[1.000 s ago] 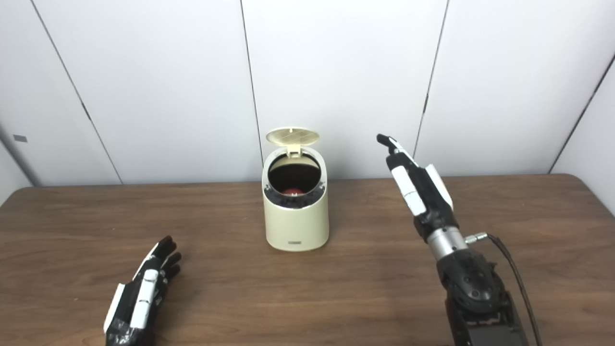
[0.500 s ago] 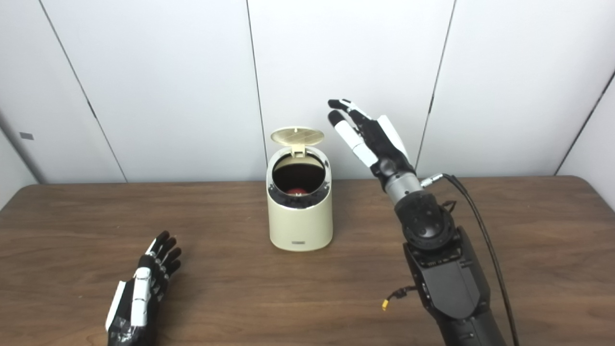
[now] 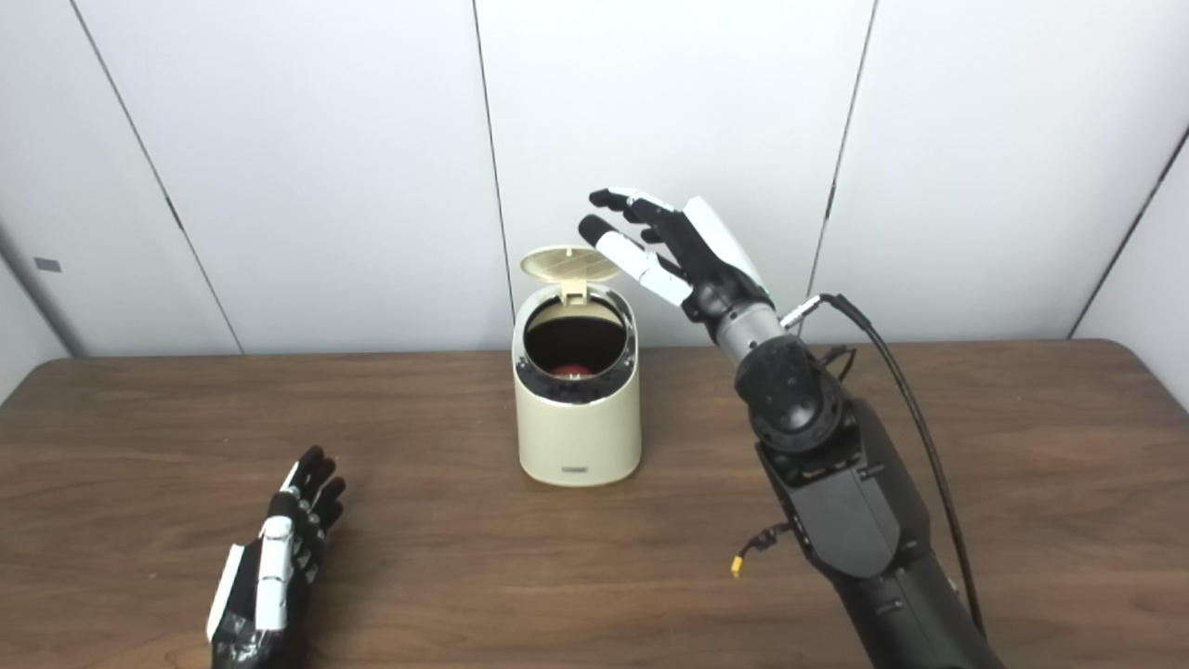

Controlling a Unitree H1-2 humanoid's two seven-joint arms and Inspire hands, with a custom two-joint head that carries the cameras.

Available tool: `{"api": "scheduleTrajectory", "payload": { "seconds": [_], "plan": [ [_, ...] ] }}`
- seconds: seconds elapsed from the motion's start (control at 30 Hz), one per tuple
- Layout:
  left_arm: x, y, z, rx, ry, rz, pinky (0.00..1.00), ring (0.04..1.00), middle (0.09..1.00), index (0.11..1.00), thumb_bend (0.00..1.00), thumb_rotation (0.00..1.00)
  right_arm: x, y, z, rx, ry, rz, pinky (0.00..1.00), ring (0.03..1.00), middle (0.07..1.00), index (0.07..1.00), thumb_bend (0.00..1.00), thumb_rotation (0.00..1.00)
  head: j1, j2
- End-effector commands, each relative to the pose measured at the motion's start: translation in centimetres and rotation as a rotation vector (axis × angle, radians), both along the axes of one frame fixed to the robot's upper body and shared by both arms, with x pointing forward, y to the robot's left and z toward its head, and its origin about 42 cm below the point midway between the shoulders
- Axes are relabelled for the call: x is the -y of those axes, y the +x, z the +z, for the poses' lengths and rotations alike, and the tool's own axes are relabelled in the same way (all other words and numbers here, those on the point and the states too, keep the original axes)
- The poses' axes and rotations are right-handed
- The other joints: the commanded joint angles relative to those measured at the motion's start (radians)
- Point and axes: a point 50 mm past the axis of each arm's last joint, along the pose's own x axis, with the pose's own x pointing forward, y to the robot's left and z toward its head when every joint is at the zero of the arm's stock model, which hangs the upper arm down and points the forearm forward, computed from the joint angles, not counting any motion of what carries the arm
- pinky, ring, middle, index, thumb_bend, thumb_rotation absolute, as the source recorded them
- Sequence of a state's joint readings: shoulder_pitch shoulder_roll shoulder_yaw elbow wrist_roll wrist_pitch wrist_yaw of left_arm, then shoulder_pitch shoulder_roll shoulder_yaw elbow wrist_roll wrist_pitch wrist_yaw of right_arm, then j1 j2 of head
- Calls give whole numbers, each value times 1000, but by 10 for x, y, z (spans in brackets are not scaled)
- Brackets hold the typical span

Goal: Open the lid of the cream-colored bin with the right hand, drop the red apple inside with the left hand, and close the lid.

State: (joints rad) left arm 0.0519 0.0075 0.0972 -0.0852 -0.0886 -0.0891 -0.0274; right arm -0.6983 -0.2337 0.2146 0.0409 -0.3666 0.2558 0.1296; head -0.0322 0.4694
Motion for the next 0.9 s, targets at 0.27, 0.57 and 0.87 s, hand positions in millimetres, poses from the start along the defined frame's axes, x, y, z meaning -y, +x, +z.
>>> {"api": "scheduleTrajectory", "payload": {
  "seconds": [0.27, 0.57, 0.87],
  "plan": [
    [15, -4, -11, -50, -81, -11, 974, 974, 980, 1000, 526, 966, 6, -12, 11, 134, -94, 51, 924, 969, 943, 709, 488, 1000, 3, 0],
    [18, -4, -12, -52, -104, -10, 976, 973, 980, 1000, 518, 960, 5, -17, 5, 133, -140, 68, 946, 992, 954, 687, 482, 1000, 4, 2],
    [19, -4, -12, -50, -133, -8, 987, 973, 982, 1000, 529, 933, 7, -20, -1, 128, -172, 76, 951, 1000, 958, 688, 478, 1000, 6, 7]
  ]
}}
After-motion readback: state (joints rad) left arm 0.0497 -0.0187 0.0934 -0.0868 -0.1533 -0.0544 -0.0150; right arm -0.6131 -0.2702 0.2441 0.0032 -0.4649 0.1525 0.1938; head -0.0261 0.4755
